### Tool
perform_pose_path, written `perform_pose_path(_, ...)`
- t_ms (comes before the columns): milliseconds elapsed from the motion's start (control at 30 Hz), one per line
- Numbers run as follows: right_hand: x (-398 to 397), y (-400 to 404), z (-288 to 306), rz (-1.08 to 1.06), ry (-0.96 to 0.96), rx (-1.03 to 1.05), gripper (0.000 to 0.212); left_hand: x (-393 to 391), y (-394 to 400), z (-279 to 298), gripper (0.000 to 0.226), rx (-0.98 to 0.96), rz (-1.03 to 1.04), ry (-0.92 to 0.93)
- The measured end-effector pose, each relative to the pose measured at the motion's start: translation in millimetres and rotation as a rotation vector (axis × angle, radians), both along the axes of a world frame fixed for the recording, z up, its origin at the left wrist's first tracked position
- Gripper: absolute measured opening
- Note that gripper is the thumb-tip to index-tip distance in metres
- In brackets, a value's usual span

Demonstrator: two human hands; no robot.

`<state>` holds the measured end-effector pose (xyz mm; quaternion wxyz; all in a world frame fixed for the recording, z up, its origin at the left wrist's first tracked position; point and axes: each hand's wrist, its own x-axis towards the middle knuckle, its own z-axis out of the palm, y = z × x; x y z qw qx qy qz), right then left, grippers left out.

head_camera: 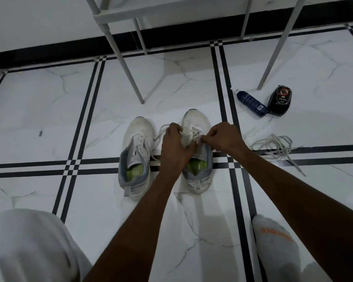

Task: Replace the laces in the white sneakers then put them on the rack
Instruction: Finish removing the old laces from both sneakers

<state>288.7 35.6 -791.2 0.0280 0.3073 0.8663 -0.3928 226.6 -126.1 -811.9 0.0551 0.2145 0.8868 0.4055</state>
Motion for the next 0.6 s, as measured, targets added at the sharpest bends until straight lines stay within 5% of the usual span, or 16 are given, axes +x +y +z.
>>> perform_pose_path(100, 3, 1, -3, -0.068, 0.03, 0.047, 0.028, -3, -12, -11, 0.011, 0.027, 0.074, -0.011)
perform_pose_path(233, -5, -11, 1, 0.091, 0.057, 0.294, 0.056, -3, -15, -11, 0.008, 0.16, 0.155, -0.147)
perform_pose_path(500, -14, -39, 1, 0.451, 0.037, 0.534, 0.026, 5, -16, -11, 0.011, 0.231, 0.13, -0.174)
perform_pose_path(600, -9, -14, -7, 0.093, 0.223, 0.567, 0.024, 4, -17, -11, 0.013, 0.212, 0.155, -0.174)
